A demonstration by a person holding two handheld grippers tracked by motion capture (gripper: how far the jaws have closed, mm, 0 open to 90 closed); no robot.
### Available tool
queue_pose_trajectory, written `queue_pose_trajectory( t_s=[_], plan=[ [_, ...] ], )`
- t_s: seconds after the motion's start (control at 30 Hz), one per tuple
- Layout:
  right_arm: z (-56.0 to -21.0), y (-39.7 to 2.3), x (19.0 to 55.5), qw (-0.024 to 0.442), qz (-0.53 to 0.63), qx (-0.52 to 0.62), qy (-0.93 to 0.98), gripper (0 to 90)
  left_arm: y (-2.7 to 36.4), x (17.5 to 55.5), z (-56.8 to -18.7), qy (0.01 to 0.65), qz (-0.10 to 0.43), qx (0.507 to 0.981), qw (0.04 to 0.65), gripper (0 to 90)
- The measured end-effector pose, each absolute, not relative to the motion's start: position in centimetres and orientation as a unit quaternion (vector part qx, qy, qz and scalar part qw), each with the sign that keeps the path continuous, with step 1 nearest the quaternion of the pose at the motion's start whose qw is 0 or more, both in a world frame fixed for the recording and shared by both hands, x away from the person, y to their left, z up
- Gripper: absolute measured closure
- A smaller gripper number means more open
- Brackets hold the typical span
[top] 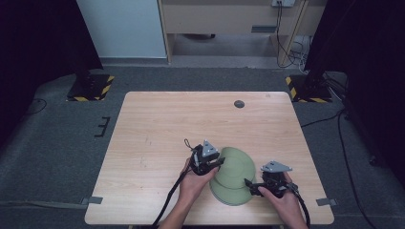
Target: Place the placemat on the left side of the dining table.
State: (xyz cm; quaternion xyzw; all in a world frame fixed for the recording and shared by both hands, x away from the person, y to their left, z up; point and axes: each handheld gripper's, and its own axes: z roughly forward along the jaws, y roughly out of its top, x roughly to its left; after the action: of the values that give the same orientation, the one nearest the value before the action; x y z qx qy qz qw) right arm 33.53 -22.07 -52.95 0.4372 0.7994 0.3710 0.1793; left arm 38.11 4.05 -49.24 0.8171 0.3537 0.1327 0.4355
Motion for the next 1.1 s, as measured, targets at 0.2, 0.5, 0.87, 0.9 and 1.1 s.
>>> queue_pose_trajectory(
  t_s=[0.2,0.5,0.87,0.9,1.1],
  plan=[
    [-52.95,-22.07,33.52,0.182,0.371,0.437,0.799,6.5,4.07,37.92,-49.31,0.361,0.135,0.816,0.431,72.2],
    [-52.95,-22.07,33.51,0.182,0.371,0.437,0.799,6.3,4.63,37.51,-49.77,0.374,0.129,0.811,0.432,75.4],
    [-52.96,-22.07,33.51,0.183,0.371,0.437,0.799,6.1,4.48,37.96,-49.81,0.38,0.117,0.806,0.438,74.3],
    [-52.96,-22.07,33.52,0.183,0.371,0.437,0.799,6.1,4.43,38.0,-49.75,0.38,0.117,0.806,0.439,74.3],
    [-52.95,-22.08,33.48,0.185,0.371,0.439,0.797,5.2,3.99,38.02,-49.75,0.375,0.132,0.809,0.432,78.1]
  ],
)
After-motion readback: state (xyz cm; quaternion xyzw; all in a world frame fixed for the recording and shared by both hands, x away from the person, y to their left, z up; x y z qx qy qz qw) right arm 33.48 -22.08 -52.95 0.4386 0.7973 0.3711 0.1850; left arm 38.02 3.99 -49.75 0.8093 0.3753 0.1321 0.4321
